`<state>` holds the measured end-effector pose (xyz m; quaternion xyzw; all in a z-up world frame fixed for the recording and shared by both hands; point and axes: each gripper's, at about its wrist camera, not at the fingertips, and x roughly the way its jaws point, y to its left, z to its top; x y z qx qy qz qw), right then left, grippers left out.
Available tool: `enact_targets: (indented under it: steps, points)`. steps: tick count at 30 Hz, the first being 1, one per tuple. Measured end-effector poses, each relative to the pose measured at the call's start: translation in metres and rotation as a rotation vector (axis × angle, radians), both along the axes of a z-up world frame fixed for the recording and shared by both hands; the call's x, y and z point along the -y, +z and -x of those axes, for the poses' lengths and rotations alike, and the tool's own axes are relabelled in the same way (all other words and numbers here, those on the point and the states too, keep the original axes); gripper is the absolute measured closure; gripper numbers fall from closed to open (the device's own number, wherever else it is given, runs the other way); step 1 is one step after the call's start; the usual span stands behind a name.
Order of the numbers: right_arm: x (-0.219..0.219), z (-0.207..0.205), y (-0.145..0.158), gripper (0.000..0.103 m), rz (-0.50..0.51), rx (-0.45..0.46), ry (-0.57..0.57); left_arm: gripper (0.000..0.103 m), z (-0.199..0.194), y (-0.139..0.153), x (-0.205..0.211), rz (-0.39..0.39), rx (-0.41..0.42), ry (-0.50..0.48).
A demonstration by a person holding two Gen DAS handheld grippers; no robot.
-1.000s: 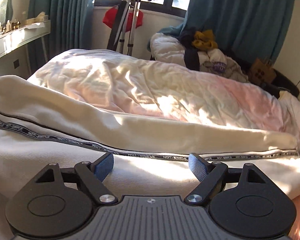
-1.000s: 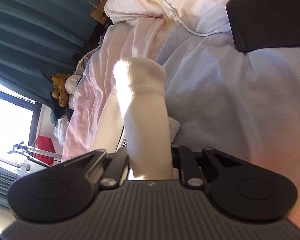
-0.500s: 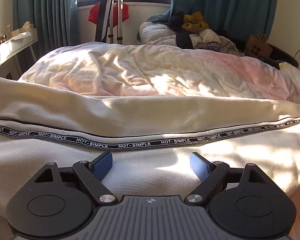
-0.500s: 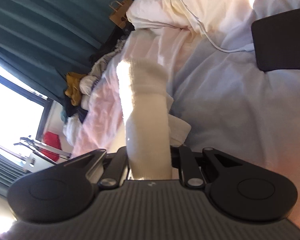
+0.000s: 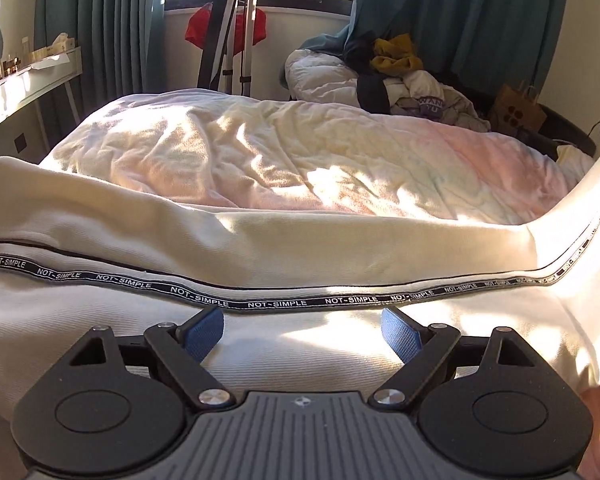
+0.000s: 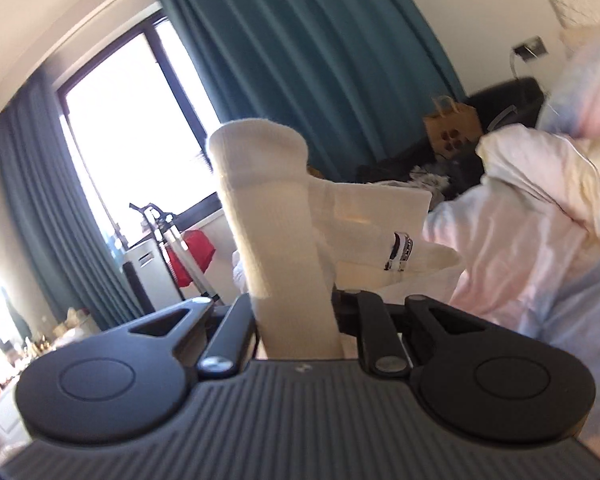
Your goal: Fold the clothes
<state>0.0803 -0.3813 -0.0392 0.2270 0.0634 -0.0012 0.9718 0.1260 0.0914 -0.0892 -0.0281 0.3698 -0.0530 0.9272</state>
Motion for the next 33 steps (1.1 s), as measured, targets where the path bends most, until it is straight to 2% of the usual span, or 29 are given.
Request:
enact_targets:
  steps: [3, 5, 8, 11, 16, 20, 24, 29, 31, 33]
  points:
    - [-0.05, 0.002, 0.005, 0.089, 0.142, 0.027, 0.087, 0.015, 0.001, 0.01, -0.014, 0.048, 0.022, 0.04]
    - [-0.083, 0.005, -0.002, 0.089, 0.235, 0.014, 0.148, 0.015, 0.002, 0.018, -0.025, 0.085, 0.039, 0.071]
    - [-0.126, 0.008, -0.036, 0.089, 0.371, -0.064, 0.259, 0.015, 0.003, 0.023, -0.04, 0.171, 0.062, 0.127]
    - [-0.17, 0.011, -0.07, 0.089, 0.507, -0.142, 0.37, 0.015, 0.003, 0.022, -0.044, 0.207, 0.057, 0.142]
    - [-0.234, 0.016, -0.12, 0.087, 0.714, -0.255, 0.537, 0.015, 0.001, 0.015, -0.036, 0.203, 0.039, 0.103]
    - [-0.225, 0.017, -0.1, 0.087, 0.628, -0.22, 0.534, 0.015, 0.002, 0.014, -0.031, 0.214, 0.048, 0.082]
    - [-0.238, 0.034, -0.085, 0.087, 0.647, -0.13, 0.544, 0.015, 0.002, 0.014, -0.036, 0.263, 0.057, 0.086]
    - [-0.249, 0.029, -0.107, 0.085, 0.644, -0.216, 0.625, 0.015, 0.004, 0.014, -0.042, 0.336, 0.068, 0.076]
    - [-0.247, 0.026, -0.104, 0.083, 0.629, -0.228, 0.633, 0.015, 0.006, 0.015, -0.042, 0.355, 0.079, 0.061]
    - [-0.245, 0.025, -0.096, 0.077, 0.606, -0.249, 0.644, 0.015, 0.008, 0.016, -0.041, 0.368, 0.09, 0.045]
